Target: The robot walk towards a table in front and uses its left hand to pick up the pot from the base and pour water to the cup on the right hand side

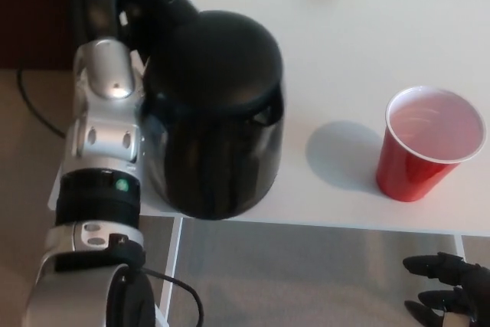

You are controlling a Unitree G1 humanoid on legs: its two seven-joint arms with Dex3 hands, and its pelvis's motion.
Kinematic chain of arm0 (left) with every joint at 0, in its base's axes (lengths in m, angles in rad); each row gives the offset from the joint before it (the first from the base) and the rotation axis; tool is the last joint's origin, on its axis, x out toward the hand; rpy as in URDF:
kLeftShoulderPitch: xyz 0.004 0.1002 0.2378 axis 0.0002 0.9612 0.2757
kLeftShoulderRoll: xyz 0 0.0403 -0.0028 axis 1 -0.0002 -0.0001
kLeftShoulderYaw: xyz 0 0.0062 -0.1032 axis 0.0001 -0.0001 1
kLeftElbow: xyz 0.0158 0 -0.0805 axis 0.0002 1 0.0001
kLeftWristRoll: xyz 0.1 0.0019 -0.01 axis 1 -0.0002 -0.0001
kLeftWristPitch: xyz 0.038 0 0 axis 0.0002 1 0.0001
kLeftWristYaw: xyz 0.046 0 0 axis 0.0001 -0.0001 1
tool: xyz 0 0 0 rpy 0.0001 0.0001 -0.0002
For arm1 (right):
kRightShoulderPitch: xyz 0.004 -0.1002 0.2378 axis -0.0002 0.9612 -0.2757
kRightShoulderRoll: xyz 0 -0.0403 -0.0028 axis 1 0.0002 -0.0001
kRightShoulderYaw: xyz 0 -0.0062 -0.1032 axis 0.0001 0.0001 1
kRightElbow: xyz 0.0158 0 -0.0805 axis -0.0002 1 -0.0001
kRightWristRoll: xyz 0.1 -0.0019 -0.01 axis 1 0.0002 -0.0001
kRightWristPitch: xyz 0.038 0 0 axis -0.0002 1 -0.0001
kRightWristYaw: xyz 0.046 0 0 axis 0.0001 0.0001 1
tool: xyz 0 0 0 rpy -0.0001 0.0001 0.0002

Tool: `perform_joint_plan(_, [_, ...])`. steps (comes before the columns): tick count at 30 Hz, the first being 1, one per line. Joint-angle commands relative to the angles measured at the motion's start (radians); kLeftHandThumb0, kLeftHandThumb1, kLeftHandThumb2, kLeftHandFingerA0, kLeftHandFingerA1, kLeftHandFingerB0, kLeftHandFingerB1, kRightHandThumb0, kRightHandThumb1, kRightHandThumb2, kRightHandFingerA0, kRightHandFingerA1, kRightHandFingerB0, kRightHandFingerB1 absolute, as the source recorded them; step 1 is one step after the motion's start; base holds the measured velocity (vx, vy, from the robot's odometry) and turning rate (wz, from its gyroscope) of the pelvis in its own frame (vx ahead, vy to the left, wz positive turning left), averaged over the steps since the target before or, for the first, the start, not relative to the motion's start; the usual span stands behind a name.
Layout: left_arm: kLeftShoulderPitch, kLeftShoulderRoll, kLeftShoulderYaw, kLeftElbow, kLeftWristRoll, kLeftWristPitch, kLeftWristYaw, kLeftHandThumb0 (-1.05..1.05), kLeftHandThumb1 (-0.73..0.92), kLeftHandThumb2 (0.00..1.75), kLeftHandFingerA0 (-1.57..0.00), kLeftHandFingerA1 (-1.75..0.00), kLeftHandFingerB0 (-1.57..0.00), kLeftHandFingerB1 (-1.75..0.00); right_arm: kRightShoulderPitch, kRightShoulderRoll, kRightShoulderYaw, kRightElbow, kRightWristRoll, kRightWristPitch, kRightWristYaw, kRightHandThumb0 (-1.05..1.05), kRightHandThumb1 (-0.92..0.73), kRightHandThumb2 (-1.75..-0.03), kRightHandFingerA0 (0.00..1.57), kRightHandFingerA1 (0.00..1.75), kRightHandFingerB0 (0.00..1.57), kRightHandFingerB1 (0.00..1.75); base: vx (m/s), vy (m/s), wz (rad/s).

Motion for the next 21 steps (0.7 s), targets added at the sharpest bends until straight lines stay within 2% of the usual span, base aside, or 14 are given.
perform_joint_plan(1, [0.014,-0.036,0.191,-0.077,-0.377,0.234,-0.058,-0.08,0.69,0.79,-0.74,-1.75,-0.65,-1.44,0.033,-0.009,-0.021,-0.026,0.0,0.01,-0.026,-0.26,-0.58,-0.57,0.49,0.43,0.54,0.4,0.0,0.0,0.0])
perform_joint_plan(3, [0.018,-0.039,0.218,-0.036,-0.406,0.209,-0.068,-0.07,0.68,0.79,-0.73,-1.74,-0.66,-1.44,0.033,-0.01,-0.024,-0.033,0.003,0.008,-0.023,-0.27,-0.58,-0.57,0.49,0.45,0.55,0.41,0.0,0.0,0.0])
perform_joint_plan(4, [0.018,-0.044,0.224,-0.034,-0.411,0.21,-0.067,-0.1,0.71,0.74,-0.73,-1.75,-0.63,-1.42,0.033,-0.011,-0.026,-0.035,0.006,0.008,-0.021,-0.27,-0.59,-0.57,0.43,0.4,0.54,0.41,0.0,0.0,0.0])
perform_joint_plan(7, [0.014,-0.05,0.235,-0.002,-0.417,0.19,-0.059,-0.1,0.7,0.74,-0.76,-1.75,-0.63,-1.44,0.033,-0.008,-0.033,-0.038,0.015,0.01,-0.016,-0.27,-0.58,-0.57,0.47,0.43,0.54,0.41,0.0,0.0,0.0])
perform_joint_plan(10, [0.01,-0.053,0.243,0.013,-0.429,0.178,-0.056,-0.11,0.67,0.77,-0.78,-1.75,-0.65,-1.45,0.029,-0.008,-0.035,-0.026,0.014,-0.003,-0.018,-0.27,-0.58,-0.57,0.44,0.42,0.55,0.41,0.0,0.0,0.0])
perform_joint_plan(11, [0.002,-0.057,0.247,0.02,-0.436,0.175,-0.048,-0.05,0.69,0.69,-0.92,-1.67,-0.66,-1.39,0.032,-0.011,-0.033,-0.045,0.008,0.01,-0.017,-0.27,-0.59,-0.57,0.4,0.4,0.54,0.41,0.0,0.0,0.0])
perform_joint_plan(12, [-0.003,-0.061,0.251,0.021,-0.445,0.174,-0.043,-0.1,0.74,0.7,-0.71,-1.74,-0.65,-1.42,0.034,-0.011,-0.033,-0.054,0.009,0.017,-0.015,-0.26,-0.59,-0.58,0.39,0.39,0.54,0.41,0.0,0.0,0.0])
perform_joint_plan(17, [-0.028,-0.085,0.265,0.011,-0.486,0.177,-0.011,-0.1,0.73,0.72,-0.72,-1.69,-0.68,-1.33,0.033,-0.008,-0.033,-0.07,0.011,0.027,-0.008,-0.26,-0.59,-0.57,0.43,0.4,0.54,0.41,0.0,0.0,0.0])
perform_joint_plan(21, [-0.044,-0.087,0.241,0.01,-0.485,0.182,0.017,-0.12,0.77,0.64,-0.68,-1.69,-0.63,-1.31,0.025,-0.007,-0.038,-0.076,0.01,0.041,-0.005,-0.27,-0.6,-0.58,0.41,0.39,0.53,0.4,0.0,0.0,0.0])
